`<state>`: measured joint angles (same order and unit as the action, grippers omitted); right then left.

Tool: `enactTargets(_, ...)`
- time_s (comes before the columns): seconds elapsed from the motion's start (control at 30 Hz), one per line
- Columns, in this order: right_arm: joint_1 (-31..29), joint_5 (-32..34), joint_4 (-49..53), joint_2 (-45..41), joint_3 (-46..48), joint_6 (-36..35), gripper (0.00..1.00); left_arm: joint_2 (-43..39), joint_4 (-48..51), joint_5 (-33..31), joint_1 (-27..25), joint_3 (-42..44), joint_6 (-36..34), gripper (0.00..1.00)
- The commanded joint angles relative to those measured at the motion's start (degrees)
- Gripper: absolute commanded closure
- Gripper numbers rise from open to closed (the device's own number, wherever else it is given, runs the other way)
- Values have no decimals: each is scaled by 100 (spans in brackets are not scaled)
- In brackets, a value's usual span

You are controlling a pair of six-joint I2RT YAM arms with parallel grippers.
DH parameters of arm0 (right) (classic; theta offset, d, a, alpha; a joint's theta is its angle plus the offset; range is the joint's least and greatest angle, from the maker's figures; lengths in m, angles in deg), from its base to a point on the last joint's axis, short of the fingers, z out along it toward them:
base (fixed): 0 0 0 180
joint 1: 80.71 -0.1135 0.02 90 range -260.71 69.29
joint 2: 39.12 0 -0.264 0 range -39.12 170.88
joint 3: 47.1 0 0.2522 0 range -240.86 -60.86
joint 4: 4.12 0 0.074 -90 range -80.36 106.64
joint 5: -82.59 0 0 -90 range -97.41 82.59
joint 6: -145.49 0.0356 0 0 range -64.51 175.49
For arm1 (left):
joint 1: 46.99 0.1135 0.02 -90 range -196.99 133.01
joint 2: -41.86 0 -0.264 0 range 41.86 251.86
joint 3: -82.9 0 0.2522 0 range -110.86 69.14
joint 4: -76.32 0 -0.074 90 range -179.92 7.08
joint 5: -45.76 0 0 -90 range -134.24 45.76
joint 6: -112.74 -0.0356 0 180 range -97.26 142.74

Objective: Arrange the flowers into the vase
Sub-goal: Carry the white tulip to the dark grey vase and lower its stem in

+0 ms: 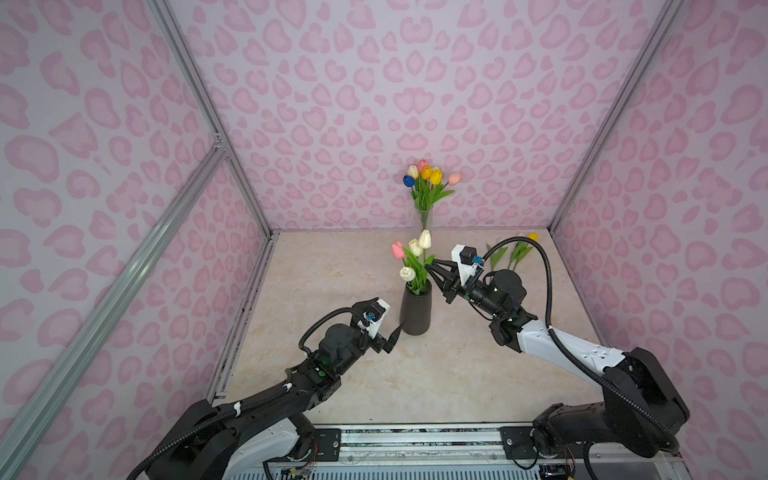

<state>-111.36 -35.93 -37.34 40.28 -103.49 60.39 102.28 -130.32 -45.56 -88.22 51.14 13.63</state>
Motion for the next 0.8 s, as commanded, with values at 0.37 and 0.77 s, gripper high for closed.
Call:
enactTargets(0.37,-63,457,-396,-13,55,-157,77,-104,-136,13,2,-30,-8,3)
enactTargets(0.77,-96,1304,-1118,-301,409,-213,71,-324,-376,-347,1,187,12,3)
